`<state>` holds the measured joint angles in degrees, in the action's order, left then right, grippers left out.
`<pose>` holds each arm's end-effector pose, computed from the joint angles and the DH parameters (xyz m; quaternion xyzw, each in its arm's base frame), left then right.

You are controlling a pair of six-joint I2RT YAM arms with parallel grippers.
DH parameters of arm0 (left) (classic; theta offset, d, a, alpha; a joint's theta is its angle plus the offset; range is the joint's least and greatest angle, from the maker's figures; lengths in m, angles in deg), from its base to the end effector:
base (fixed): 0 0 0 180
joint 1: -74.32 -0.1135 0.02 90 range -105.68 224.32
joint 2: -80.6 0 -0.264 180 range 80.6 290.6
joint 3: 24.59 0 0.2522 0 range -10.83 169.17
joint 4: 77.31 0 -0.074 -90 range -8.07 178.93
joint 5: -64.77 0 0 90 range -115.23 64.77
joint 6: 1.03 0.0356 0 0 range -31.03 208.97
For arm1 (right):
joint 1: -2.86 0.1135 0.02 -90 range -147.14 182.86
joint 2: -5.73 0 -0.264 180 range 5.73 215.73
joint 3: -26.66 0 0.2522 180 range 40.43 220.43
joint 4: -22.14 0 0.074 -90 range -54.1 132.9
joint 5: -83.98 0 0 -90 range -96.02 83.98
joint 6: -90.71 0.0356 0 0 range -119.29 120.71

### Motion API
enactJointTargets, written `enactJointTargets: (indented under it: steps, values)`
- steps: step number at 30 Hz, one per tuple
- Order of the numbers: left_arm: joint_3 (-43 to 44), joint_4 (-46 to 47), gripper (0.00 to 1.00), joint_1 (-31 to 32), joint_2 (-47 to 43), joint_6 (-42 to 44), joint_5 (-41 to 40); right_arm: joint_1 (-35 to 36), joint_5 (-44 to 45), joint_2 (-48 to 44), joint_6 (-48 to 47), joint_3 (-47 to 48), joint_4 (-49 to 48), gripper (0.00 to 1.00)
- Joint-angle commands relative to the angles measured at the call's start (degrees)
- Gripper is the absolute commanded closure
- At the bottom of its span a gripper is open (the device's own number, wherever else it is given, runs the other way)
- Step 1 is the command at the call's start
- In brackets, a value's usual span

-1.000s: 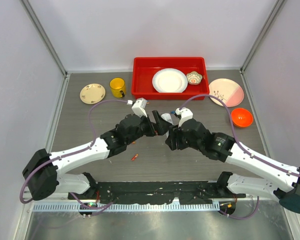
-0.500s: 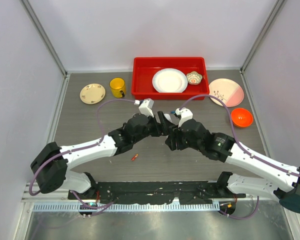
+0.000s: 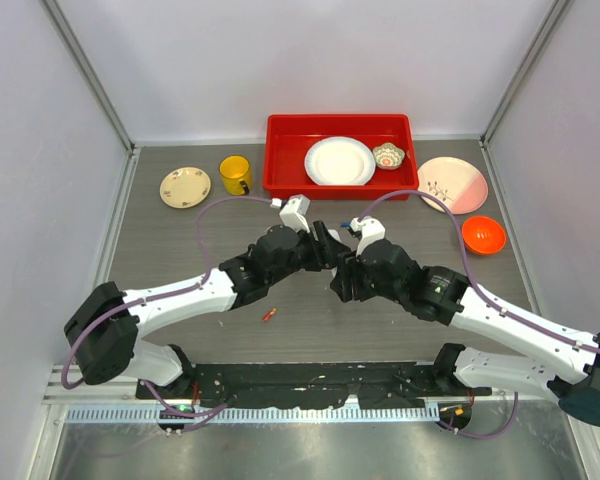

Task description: Load the batteries into the remote control

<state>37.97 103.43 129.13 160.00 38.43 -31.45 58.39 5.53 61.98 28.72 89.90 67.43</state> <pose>0.1864 -0.2576 0.2696 -0.0029 0.7986 -0.4510 0.3984 0.1242 0.1684 0.2962 -0.1704 0.8801 0.2214 0.3839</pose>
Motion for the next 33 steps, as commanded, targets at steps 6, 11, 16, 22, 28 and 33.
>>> enactJointTargets:
  steps: [6,11,16,22,28,33]
  values:
    - [1.7,3.9,0.67,0.3,0.4,0.8,-0.4,0.5,1.3,-1.8,0.2,-0.5,-2.4,0.99]
    - [0.5,5.6,1.00,0.3,0.3,0.4,0.0,0.5,1.0,-3.3,0.5,-1.2,-3.0,0.86]
    - [-1.3,8.1,1.00,0.3,-0.1,-0.3,-0.4,0.5,0.8,-4.5,1.0,-1.0,-3.2,0.53]
    - [-3.5,10.4,1.00,0.1,-1.8,-0.6,-2.0,0.5,0.1,-6.6,1.7,-0.2,-2.9,0.37]
    - [-7.6,15.7,1.00,-0.8,-3.7,-3.4,-2.6,0.5,-0.7,-7.5,2.0,0.2,-2.3,0.34]
    - [-11.1,21.4,1.00,-1.7,-5.5,-5.7,-2.7,0.5,0.8,-9.0,3.2,-0.5,-3.2,0.31]
